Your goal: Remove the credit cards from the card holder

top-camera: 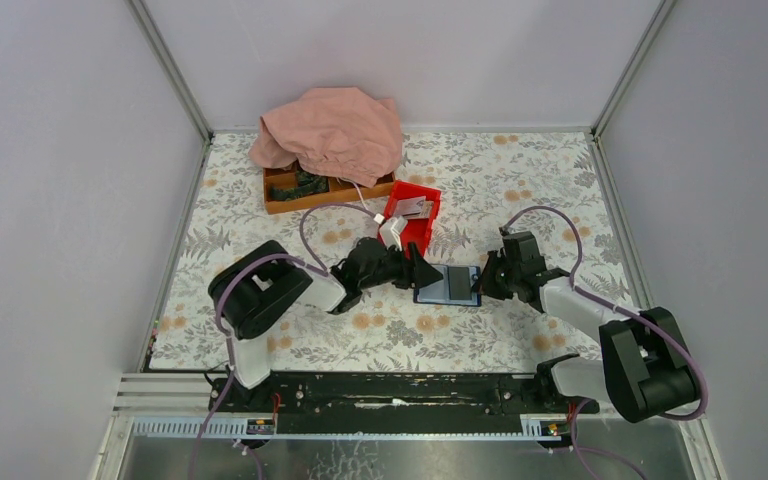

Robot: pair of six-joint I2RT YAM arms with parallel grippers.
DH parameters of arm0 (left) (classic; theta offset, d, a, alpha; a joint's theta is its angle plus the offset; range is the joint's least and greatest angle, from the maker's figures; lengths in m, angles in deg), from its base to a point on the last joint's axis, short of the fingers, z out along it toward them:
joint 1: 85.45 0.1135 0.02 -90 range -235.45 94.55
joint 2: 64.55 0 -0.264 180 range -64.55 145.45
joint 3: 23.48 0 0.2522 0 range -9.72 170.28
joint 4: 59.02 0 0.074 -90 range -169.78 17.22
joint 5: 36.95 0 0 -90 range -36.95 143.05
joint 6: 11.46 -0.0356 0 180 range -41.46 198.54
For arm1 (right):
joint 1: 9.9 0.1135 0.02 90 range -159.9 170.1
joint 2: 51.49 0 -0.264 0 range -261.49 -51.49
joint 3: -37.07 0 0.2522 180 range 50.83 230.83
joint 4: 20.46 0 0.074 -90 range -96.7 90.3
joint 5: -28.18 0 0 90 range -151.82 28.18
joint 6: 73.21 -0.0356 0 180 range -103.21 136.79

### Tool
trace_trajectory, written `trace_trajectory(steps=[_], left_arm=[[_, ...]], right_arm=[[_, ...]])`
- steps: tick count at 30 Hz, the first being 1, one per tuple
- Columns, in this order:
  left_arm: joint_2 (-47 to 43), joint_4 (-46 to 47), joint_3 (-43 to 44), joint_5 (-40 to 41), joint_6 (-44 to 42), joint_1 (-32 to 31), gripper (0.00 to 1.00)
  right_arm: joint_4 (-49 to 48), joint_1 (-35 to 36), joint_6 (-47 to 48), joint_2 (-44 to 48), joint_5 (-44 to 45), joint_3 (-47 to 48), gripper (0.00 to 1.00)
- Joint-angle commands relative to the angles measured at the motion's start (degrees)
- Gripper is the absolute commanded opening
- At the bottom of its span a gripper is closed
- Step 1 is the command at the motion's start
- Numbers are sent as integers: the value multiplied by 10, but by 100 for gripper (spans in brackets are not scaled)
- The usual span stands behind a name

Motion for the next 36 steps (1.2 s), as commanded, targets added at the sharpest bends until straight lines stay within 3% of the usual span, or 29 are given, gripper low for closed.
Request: trace_trajectory(steps=[1, 18, 36], left_arm=[[36, 93, 20, -18, 36, 1, 61], [100, 148, 42, -16, 68, 0, 55], [135, 41, 63, 2, 46, -19, 56]], right_arm=[[-17, -3, 7, -13, -2, -10, 0], [-47, -3, -1, -39, -33, -22, 0], [-56, -3, -1, -40, -35, -26, 0]])
